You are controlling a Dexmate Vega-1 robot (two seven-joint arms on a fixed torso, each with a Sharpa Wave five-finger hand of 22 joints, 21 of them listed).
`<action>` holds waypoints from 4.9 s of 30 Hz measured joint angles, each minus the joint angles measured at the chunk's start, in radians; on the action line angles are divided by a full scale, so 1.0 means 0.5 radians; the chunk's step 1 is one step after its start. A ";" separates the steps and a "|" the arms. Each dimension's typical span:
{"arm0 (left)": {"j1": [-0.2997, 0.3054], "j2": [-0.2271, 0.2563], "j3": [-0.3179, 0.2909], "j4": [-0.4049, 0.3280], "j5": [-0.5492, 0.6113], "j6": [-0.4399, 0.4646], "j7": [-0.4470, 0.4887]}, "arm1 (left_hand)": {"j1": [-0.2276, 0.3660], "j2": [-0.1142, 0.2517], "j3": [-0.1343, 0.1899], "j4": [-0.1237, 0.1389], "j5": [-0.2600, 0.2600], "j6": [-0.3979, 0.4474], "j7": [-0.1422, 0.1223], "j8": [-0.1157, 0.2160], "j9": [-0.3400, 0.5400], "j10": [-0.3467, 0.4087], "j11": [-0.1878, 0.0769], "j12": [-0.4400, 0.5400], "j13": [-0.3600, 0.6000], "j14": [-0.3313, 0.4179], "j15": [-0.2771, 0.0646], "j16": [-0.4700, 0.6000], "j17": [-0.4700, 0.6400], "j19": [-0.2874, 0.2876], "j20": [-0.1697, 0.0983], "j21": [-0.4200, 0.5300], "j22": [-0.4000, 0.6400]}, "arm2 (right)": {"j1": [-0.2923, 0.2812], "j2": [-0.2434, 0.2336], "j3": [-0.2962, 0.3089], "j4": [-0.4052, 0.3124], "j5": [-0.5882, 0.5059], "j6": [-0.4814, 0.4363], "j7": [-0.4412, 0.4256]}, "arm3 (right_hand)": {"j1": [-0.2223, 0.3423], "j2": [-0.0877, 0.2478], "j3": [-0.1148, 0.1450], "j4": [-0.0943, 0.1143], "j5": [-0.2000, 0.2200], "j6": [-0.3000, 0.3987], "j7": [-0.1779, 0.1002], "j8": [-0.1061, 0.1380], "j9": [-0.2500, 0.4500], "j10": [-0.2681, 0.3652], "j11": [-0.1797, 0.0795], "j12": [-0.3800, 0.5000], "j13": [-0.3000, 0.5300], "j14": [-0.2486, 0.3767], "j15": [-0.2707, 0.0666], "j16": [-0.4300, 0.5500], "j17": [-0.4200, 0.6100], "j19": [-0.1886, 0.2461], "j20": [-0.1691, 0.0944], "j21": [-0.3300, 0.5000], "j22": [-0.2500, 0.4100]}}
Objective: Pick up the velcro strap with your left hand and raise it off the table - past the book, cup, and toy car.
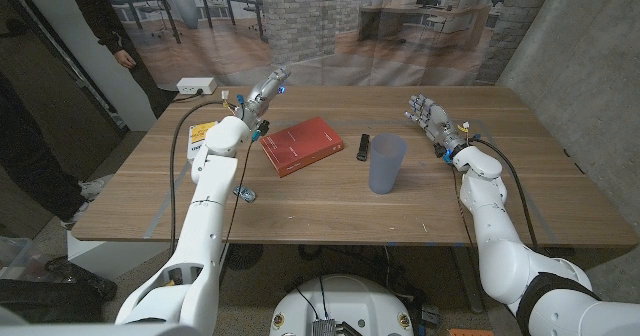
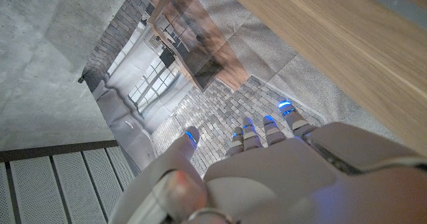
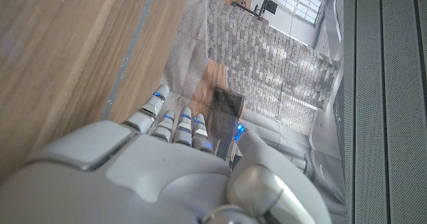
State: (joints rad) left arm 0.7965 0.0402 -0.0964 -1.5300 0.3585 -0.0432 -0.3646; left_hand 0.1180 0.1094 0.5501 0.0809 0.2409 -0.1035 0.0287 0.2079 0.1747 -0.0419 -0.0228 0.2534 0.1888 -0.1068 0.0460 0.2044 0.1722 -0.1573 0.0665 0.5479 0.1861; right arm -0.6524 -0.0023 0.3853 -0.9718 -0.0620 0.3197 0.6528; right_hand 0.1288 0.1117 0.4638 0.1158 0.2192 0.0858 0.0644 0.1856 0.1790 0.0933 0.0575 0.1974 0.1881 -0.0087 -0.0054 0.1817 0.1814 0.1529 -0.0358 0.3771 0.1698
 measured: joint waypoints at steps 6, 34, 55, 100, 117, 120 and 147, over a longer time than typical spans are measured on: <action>-0.032 0.025 0.033 -0.012 0.068 0.005 -0.012 | 0.019 0.002 -0.002 -0.020 0.000 0.041 0.003 0.000 0.000 0.040 0.010 0.000 0.000 0.044 -0.021 0.000 0.000 0.021 0.000 0.000 0.005 | 0.000 -0.004 0.012 0.001 0.012 0.015 0.012 | 0.000 0.000 0.009 -0.008 0.000 0.000 0.000 0.000 0.000 0.010 0.010 0.000 0.000 0.000 0.000 0.000 0.000 0.000 0.000 0.000 0.000; -0.235 0.170 0.209 0.012 0.285 -0.032 -0.145 | 0.087 -0.034 -0.006 -0.086 -0.015 0.104 -0.011 0.000 0.000 0.107 -0.014 0.010 0.000 0.093 -0.042 0.000 0.000 0.057 -0.015 0.000 0.005 | -0.006 -0.022 0.056 0.039 0.078 0.092 0.042 | -0.001 0.001 0.000 -0.017 0.000 0.000 0.000 0.000 0.000 0.010 0.010 0.000 0.000 0.000 0.000 0.000 0.000 0.007 -0.007 -0.023 0.000; -0.344 0.234 0.323 -0.012 0.427 -0.066 -0.265 | 0.116 -0.042 -0.012 -0.112 -0.017 0.144 -0.022 0.000 0.000 0.129 -0.037 0.002 -0.001 0.129 -0.058 0.000 0.001 0.056 -0.015 0.000 0.005 | 0.005 -0.043 0.099 0.089 0.133 0.145 0.084 | -0.001 0.001 0.000 -0.017 0.000 0.011 0.011 0.000 0.000 0.010 0.010 0.000 0.000 0.000 0.000 0.000 0.001 0.014 0.000 -0.023 0.000; -0.572 0.392 0.525 -0.042 0.627 -0.323 -0.579 | 0.192 -0.071 -0.020 -0.198 -0.017 0.201 -0.079 -0.009 0.000 0.187 -0.094 -0.013 -0.001 0.157 -0.100 -0.011 0.001 0.063 -0.058 -0.031 0.005 | -0.194 -0.012 0.145 -0.172 0.269 0.125 0.094 | -0.001 0.001 -0.005 -0.022 0.000 0.011 0.011 0.000 0.000 0.017 0.017 0.000 0.001 0.011 0.011 0.000 0.001 0.025 -0.011 -0.059 0.000; -0.695 0.446 0.609 -0.007 0.728 -0.441 -0.685 | 0.234 -0.060 -0.014 -0.221 -0.017 0.182 -0.098 -0.018 0.000 0.194 -0.101 -0.031 -0.001 0.153 -0.126 -0.026 0.001 0.063 -0.058 -0.039 0.005 | -0.243 0.003 0.143 -0.230 0.299 0.124 0.060 | -0.001 0.001 -0.003 -0.036 0.000 0.011 0.011 0.000 0.000 0.022 0.022 0.000 0.001 0.011 0.011 0.000 0.001 0.025 -0.011 -0.074 0.000; -0.724 0.452 0.629 0.012 0.745 -0.470 -0.704 | 0.234 -0.061 -0.014 -0.220 -0.017 0.179 -0.101 -0.017 0.010 0.194 -0.101 -0.031 -0.001 0.148 -0.131 -0.026 0.001 0.063 -0.058 -0.039 0.004 | -0.248 0.006 0.143 -0.234 0.303 0.128 0.054 | -0.001 0.001 -0.003 -0.036 0.000 0.011 0.011 0.000 0.000 0.022 0.022 0.000 0.001 0.010 0.011 0.000 0.001 0.025 -0.011 -0.074 0.000; -1.090 0.412 0.835 0.374 0.886 -0.782 -0.792 | 0.358 -0.095 -0.044 -0.333 0.000 0.182 -0.148 -0.016 0.009 0.222 -0.145 -0.064 0.009 0.147 -0.147 -0.026 0.001 0.085 -0.080 -0.052 0.005 | -0.242 0.006 0.156 -0.176 0.322 0.183 -0.001 | -0.001 0.001 -0.003 -0.036 0.000 0.022 0.000 0.000 0.000 0.032 0.010 0.000 0.000 0.010 0.010 0.000 0.001 0.036 0.000 -0.097 0.000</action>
State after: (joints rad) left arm 0.2516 0.2463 0.3212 -1.3430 0.8015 -0.4341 -0.7606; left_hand 0.2969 0.0622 0.5281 -0.0858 0.2409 -0.0126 -0.0451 0.2000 0.1793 0.0690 -0.0950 0.2216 0.1934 -0.0335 -0.0277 0.1912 0.1726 -0.1146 0.0267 0.5216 0.1883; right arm -0.7734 0.0006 0.4634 -1.0597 0.0991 0.4112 0.6525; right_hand 0.1284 0.1121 0.4623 0.0980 0.2191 0.0966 0.0642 0.1856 0.1789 0.1092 0.0627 0.1974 0.1882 -0.0035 -0.0001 0.1817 0.1817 0.1707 -0.0357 0.3288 0.1697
